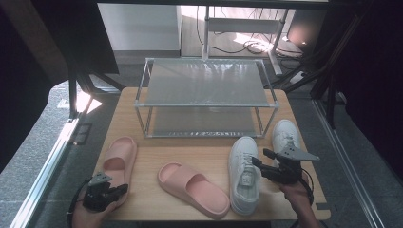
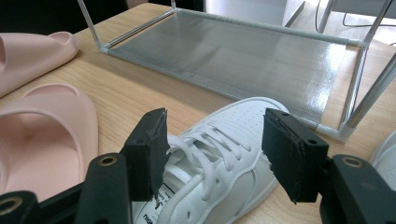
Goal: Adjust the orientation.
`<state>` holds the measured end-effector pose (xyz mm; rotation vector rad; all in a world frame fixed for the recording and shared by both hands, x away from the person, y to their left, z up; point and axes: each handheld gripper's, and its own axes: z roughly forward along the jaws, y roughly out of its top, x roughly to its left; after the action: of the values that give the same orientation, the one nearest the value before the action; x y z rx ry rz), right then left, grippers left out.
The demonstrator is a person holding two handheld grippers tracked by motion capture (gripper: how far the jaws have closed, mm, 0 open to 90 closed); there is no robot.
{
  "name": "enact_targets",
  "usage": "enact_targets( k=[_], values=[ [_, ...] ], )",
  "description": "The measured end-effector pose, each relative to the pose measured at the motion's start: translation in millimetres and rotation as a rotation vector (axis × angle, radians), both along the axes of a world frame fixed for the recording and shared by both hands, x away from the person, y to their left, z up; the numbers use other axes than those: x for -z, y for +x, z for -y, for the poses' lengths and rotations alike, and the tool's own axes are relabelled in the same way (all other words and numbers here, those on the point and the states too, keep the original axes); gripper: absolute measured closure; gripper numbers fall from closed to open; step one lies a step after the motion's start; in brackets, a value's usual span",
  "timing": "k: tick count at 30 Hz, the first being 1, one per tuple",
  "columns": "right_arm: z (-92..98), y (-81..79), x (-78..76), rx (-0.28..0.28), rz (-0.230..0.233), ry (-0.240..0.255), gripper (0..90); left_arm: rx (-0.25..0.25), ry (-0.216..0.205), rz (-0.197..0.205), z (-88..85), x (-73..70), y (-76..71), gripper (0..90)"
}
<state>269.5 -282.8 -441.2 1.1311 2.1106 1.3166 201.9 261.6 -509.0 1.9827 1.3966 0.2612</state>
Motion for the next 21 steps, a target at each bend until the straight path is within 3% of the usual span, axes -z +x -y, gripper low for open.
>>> enact_targets(
  k=[14, 21],
  values=[
    [2.9, 0.4, -0.2, 0.012, 0.001, 0.006, 41.5, -0.047, 0.012, 0.001, -16.5, -1.5, -8.5, 89.1],
    [3.1, 0.8, 0.1, 0.014, 0.001, 0.005, 41.4, -0.048, 0.004, 0.044, -10.3, -9.8, -3.8, 81.9]
  ],
)
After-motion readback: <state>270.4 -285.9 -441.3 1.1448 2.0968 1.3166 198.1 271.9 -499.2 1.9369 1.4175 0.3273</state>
